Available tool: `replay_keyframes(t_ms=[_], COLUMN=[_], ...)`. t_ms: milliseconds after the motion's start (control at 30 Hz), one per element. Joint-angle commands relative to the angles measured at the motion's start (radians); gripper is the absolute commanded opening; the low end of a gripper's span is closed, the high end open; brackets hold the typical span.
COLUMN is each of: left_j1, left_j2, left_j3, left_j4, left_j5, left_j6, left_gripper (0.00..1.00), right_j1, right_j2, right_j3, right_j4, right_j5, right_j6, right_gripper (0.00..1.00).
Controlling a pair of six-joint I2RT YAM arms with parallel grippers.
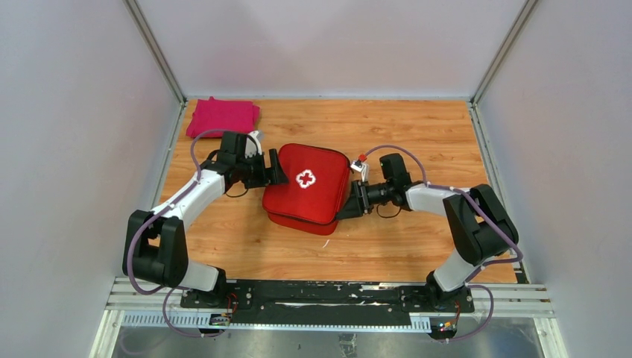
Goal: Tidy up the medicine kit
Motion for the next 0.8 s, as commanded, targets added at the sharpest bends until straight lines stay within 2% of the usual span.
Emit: replay_keyframes(t_ms=[0, 100, 233, 467, 767], left_j1=[-0.003, -0.003, -0.003, -0.003, -0.003], left_j2=[0.007, 0.006, 0.009, 0.014, 0.014], left_j3=[0.032, 0.032, 0.033, 0.033, 0.033], left_j4=[-0.019, -0.021, -0.021, -0.02, -0.021], left_j5=[0.016, 0.014, 0.012, 0.015, 0.015], left_j6=[0.014, 0.015, 0.015, 0.013, 0.013], left_gripper=[0.88, 0.88, 0.88, 0.87, 0.87], right_j1=[0.023, 0.037, 0.047, 0.047, 0.047], right_j2=[0.043, 0.056, 0.052, 0.025, -0.001], right_j3=[0.043, 0.055, 0.055, 0.032, 0.017], right_j4=[-0.015, -0.012, -0.012, -0.025, -0.035], right_j5=[-0.013, -0.019, -0.019, -0.006, 0.021], right_j6=[-0.025, -0.023, -0.02, -0.023, -0.019], right_gripper=[0.56, 0.54, 0.41, 0.23, 0.08])
